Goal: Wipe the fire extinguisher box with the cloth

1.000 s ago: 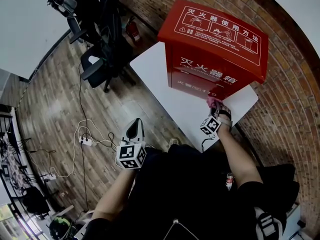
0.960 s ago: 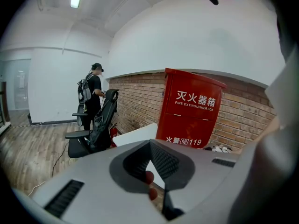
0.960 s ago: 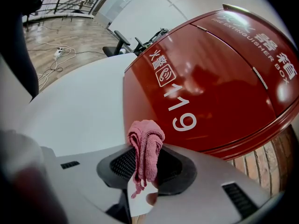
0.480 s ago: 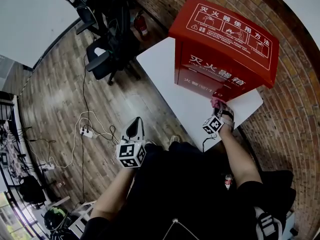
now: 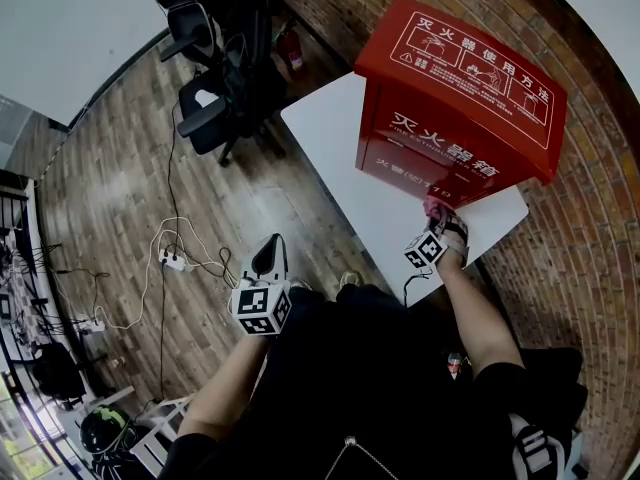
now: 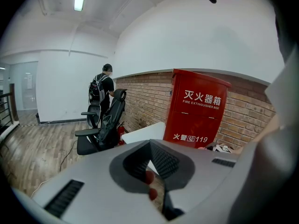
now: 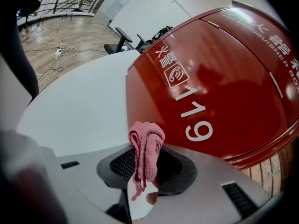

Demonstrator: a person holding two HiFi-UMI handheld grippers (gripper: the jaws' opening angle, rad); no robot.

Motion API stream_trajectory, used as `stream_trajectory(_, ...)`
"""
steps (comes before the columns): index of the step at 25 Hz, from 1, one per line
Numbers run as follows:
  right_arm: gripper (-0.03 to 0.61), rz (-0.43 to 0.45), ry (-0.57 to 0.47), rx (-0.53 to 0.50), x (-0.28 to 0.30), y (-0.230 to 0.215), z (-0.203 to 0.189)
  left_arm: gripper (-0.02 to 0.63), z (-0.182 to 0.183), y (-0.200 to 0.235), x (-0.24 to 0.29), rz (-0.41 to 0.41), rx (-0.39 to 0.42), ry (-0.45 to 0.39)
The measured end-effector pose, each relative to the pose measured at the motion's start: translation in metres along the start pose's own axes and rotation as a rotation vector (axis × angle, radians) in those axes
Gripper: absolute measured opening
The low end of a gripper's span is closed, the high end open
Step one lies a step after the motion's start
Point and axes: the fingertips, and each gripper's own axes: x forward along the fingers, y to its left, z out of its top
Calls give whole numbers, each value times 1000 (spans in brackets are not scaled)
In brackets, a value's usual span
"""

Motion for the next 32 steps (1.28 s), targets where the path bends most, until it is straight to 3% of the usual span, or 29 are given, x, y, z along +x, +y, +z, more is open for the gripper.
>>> stream_trajectory(32, 114, 29, -14, -28, 1, 3, 80, 28, 5, 60, -18, 64, -69, -39)
